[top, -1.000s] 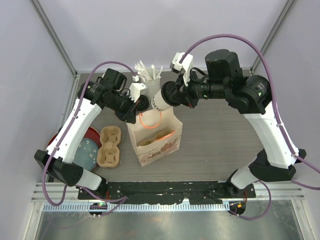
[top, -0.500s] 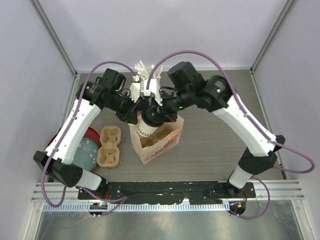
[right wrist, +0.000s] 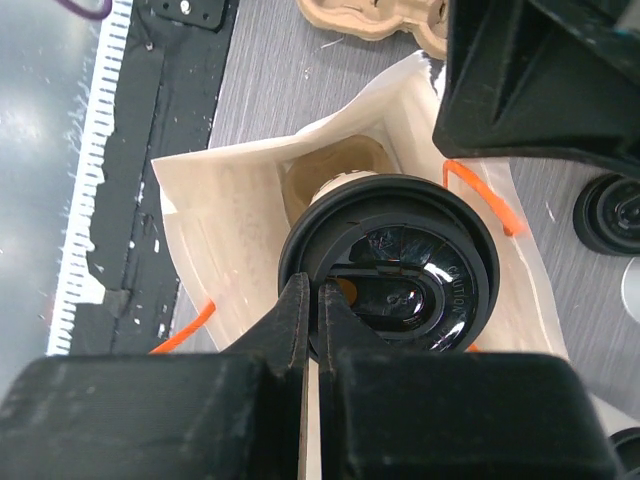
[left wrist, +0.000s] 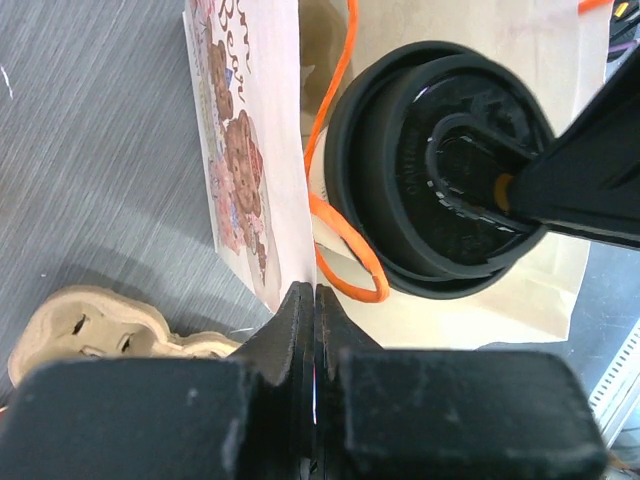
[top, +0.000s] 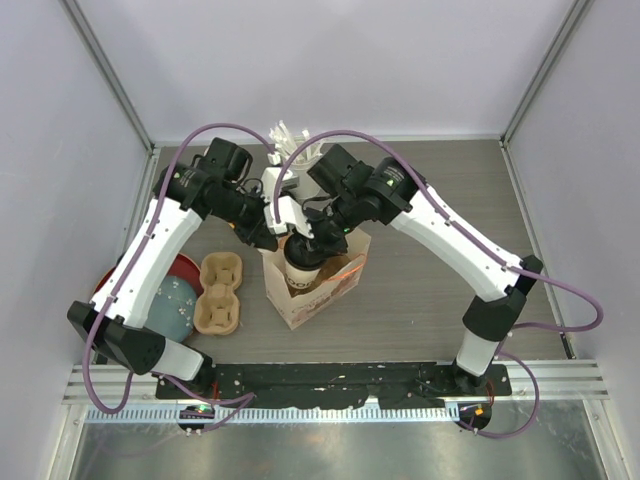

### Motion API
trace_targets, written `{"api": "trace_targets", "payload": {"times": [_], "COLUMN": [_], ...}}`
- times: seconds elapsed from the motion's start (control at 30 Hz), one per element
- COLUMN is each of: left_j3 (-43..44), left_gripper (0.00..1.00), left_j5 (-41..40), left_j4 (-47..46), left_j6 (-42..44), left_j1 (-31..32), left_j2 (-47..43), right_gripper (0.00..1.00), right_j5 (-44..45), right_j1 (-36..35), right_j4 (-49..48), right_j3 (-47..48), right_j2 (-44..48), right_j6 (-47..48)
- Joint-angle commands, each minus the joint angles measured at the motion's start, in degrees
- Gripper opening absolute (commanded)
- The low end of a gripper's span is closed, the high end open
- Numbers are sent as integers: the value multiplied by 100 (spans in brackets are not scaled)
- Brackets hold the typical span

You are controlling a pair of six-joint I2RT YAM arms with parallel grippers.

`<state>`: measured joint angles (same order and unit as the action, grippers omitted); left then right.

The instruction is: Pack the takeout coffee

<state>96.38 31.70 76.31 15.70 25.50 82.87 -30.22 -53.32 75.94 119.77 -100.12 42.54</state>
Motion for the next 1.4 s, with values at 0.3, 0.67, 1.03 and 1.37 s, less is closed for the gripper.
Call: {"api": "trace_targets", "payload": {"times": [0.3, 0.67, 1.03, 1.37], "left_j3": [241, 224, 136, 179], "left_gripper": [0, 0, 0, 0], "left_j5": [538, 565, 600, 758], "left_j4": [-152, -152, -231, -257], "left_j6": [135, 231, 187, 170], "left_j1": [-10, -18, -18, -10], "left_j2": [142, 159, 177, 247], "right_gripper": [1, 1, 1, 1], "right_j5": [182, -19, -11, 385], "right_j1": [-240, -267, -275, -363], "right_j4": [378, 70, -459, -185], "right_j3": [-480, -1551, -1597, -1491], "right_j2": [-316, -78, -500, -878], "right_j6": [1818, 2153, 1845, 1749]}}
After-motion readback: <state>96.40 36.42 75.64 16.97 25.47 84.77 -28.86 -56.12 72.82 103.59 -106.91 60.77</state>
